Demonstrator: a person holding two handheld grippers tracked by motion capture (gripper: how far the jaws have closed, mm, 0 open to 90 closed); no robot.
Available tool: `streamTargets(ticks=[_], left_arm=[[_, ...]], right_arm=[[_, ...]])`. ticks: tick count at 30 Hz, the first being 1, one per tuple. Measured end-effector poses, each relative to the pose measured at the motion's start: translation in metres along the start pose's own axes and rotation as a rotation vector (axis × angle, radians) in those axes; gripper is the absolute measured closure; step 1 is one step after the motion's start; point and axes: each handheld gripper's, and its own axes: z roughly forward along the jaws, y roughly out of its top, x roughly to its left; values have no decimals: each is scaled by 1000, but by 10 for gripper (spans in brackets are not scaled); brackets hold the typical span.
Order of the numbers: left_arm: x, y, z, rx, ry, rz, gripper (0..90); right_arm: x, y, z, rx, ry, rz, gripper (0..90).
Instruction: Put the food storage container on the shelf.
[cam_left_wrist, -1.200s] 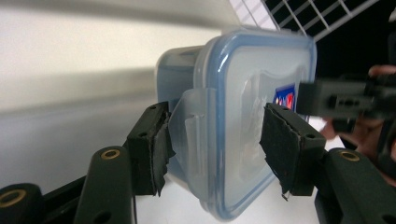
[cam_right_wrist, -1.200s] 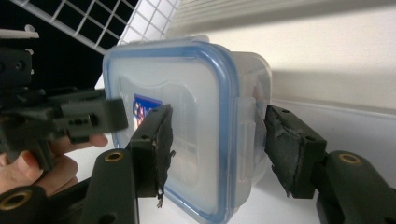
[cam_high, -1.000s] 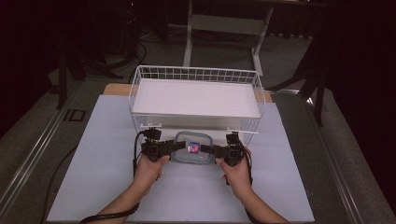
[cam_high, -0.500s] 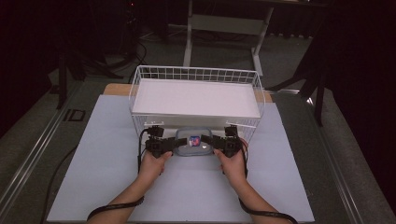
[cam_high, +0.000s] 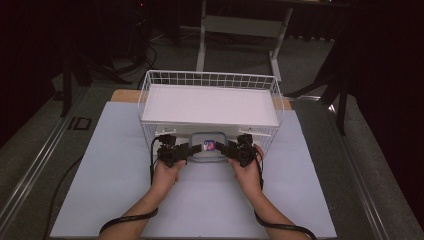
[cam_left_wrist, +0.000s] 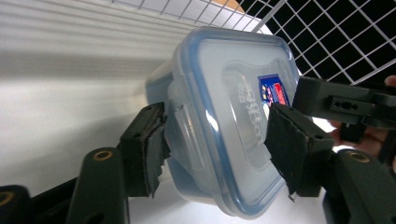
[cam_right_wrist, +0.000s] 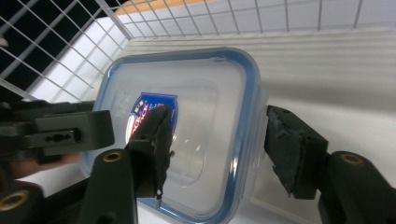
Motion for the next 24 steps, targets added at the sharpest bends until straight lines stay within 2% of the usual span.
streamTargets(ticks=[1, 3, 5, 6, 9, 10, 13, 16, 18, 20, 21, 22, 24], left_arm=[[0, 0, 0, -4, 4, 6, 386], [-3, 0, 1, -24, 26, 27, 377], [-8, 1, 0, -45, 93, 90, 391], [-9, 2, 0, -45, 101, 105, 390], [-12, 2, 0, -44, 121, 127, 390], [-13, 2, -1, -44, 125, 128, 390], [-18, -2, -6, -57, 161, 151, 388], [-24, -5, -16, -79, 162, 148, 369], [-27, -8, -24, -87, 148, 144, 320], [-30, -13, -32, -84, 122, 152, 308], [-32, -15, -36, -82, 102, 169, 278], [-33, -17, -40, -77, 93, 182, 241], [-37, -23, -48, -75, 81, 186, 239]], right_arm=[[1, 0, 0, -3, -12, -18, 413], [1, 0, 1, -5, -13, -15, 403], [2, 0, 2, -7, -39, -46, 393], [3, -1, 3, -11, -52, -65, 387], [4, -2, 2, -28, -69, -93, 385], [7, -2, 0, -42, -73, -121, 379], [13, -4, -7, -53, -65, -158, 378], [22, -8, -15, -63, -53, -202, 379], [27, -13, -20, -63, -33, -216, 382], [31, -20, -24, -56, -13, -238, 435], [33, -24, -25, -60, -10, -260, 450], [35, -27, -25, -53, -16, -280, 464], [38, -34, -26, -39, -29, -305, 527]])
